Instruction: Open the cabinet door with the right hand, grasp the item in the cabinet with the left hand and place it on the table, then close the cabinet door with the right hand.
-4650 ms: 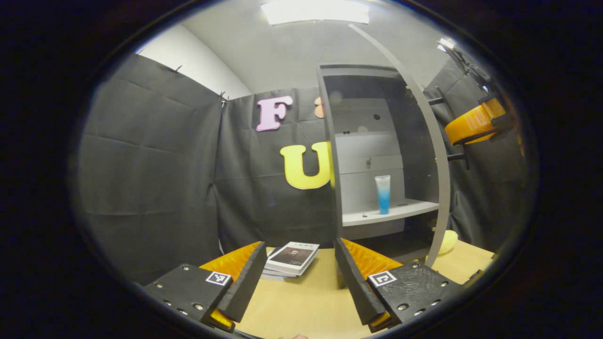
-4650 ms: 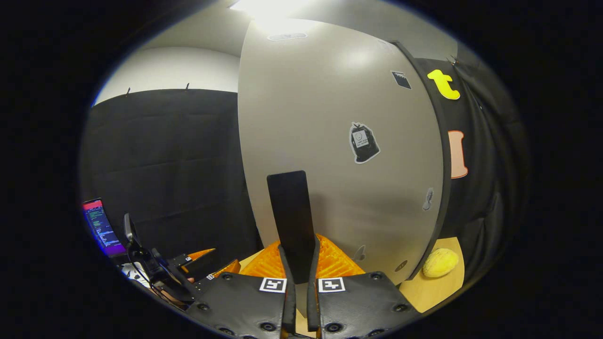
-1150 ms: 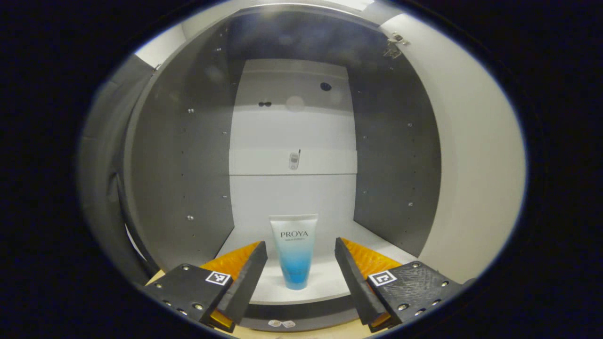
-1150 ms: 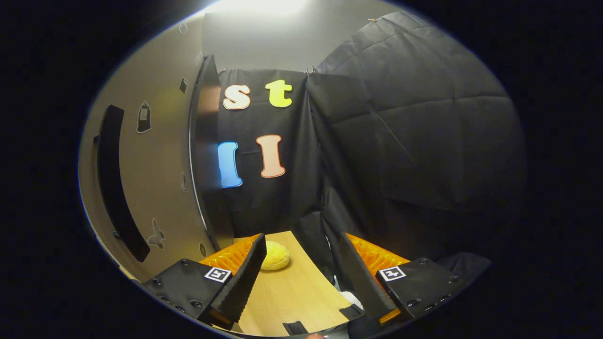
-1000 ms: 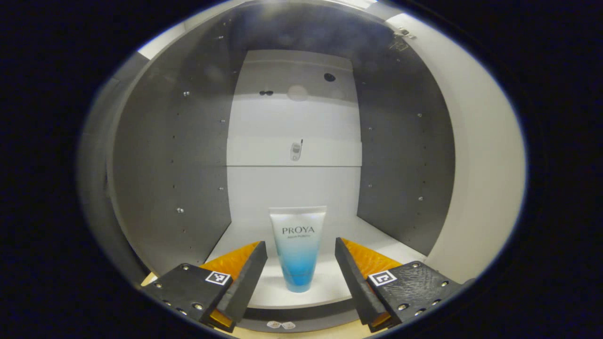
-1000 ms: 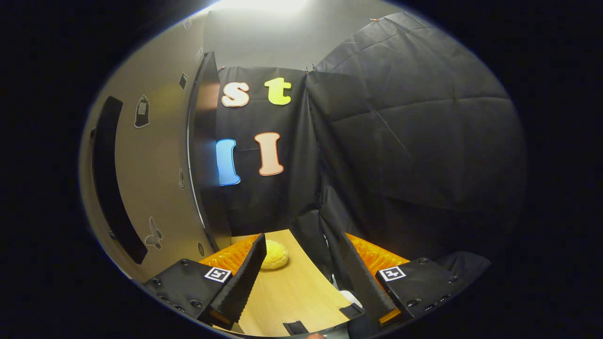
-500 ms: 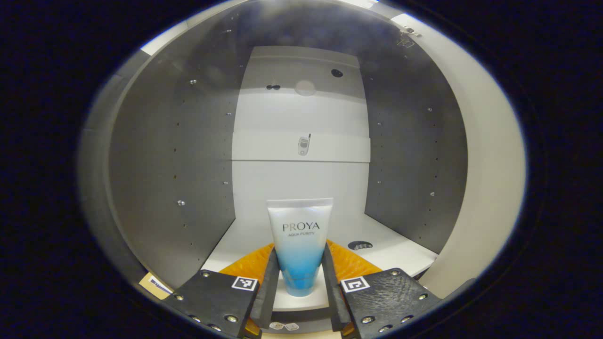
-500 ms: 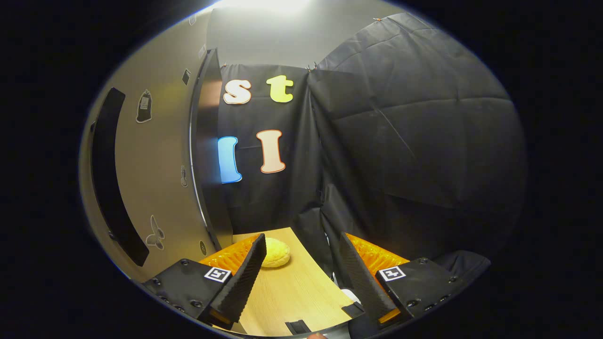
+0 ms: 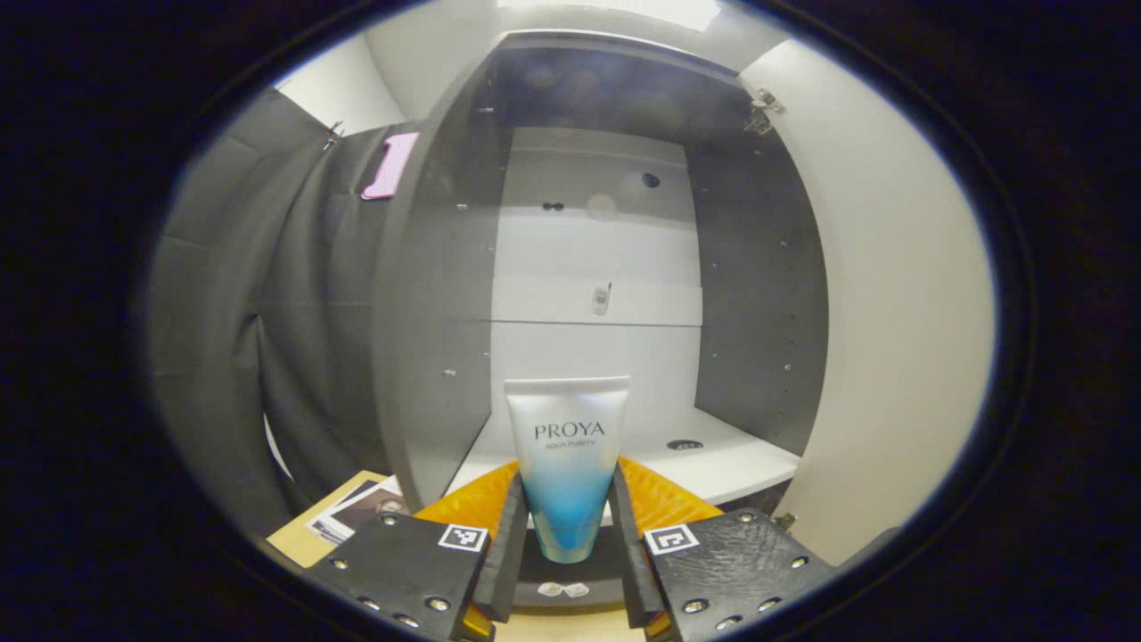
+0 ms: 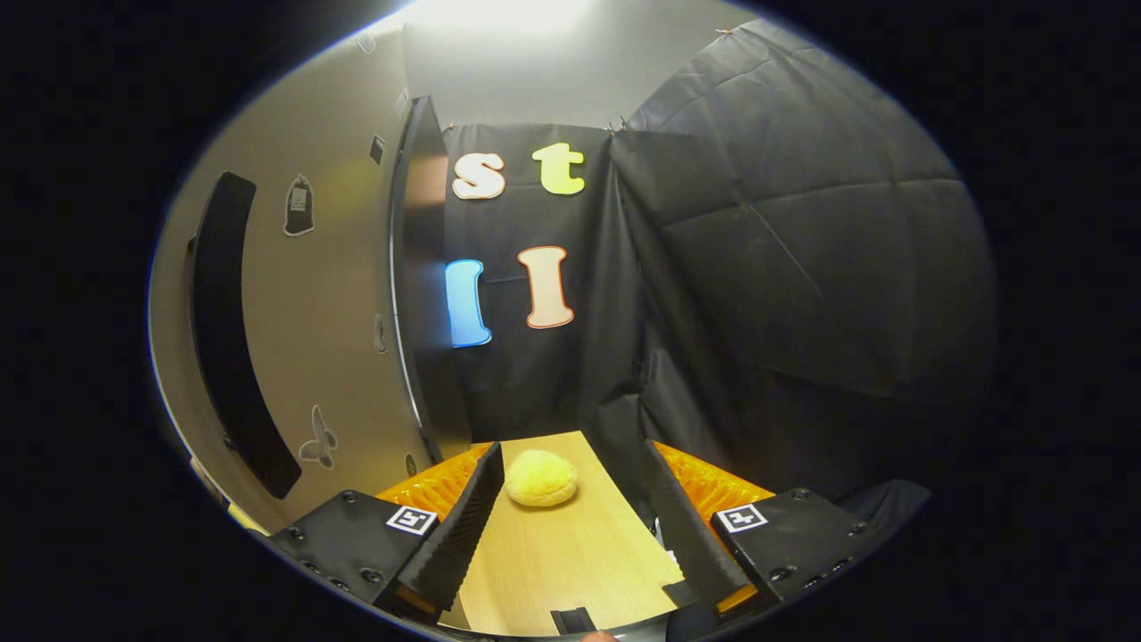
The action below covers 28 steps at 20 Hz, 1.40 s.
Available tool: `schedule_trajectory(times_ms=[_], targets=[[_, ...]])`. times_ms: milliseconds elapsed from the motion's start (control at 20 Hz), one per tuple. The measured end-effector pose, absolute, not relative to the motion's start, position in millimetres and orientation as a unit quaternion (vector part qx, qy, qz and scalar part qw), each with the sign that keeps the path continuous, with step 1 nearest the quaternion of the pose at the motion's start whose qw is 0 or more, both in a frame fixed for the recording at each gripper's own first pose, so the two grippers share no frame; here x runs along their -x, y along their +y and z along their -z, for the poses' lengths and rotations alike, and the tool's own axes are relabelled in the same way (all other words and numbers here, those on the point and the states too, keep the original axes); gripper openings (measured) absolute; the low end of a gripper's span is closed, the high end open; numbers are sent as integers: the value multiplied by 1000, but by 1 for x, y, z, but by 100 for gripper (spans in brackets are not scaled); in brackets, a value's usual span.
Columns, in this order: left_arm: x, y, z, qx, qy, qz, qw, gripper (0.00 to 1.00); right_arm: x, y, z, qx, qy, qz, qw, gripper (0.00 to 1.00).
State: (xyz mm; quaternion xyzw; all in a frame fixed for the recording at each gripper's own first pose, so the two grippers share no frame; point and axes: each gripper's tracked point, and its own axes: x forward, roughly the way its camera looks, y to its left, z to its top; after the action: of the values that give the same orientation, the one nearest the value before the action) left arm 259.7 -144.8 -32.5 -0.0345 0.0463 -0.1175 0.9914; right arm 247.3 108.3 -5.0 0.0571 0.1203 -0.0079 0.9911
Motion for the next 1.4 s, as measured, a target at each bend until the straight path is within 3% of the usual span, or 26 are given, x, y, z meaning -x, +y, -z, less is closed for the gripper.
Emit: schedule_trajectory(times_ms=[50,100,200,250,300,400,500,650,900,950,1000,1300,1400], targets=[[-250,-134,34,36,46,110,992,46,-246,109,5,-59,120,1,991,98],[-241,-124,38,40,46,101,993,53,-246,109,5,-61,120,-5,991,93],[-222,-106,46,47,47,87,994,49,-244,111,4,-63,115,-16,991,93],[-212,-97,49,48,46,80,995,53,-244,110,4,-63,113,-19,991,93],[-201,-88,53,47,45,74,995,53,-243,109,3,-64,110,-21,992,98],[-182,-73,60,40,44,65,996,53,-241,108,5,-72,107,-24,991,93],[-166,-64,71,36,44,59,997,53,-239,108,6,-85,105,-29,990,98],[-141,-55,90,39,40,57,997,46,-238,106,6,-95,102,-29,990,98],[-105,-47,143,26,58,51,997,49,-234,100,9,-98,96,-21,990,98],[-98,-47,155,26,62,52,996,46,-233,100,11,-97,98,-20,990,98],[-87,-48,168,24,68,54,996,53,-233,100,14,-95,100,-19,990,98],[-58,-45,242,27,107,48,993,49,-227,107,23,-67,114,-20,991,98],[-53,-37,260,29,109,38,993,53,-227,110,23,-56,117,-23,991,98]])
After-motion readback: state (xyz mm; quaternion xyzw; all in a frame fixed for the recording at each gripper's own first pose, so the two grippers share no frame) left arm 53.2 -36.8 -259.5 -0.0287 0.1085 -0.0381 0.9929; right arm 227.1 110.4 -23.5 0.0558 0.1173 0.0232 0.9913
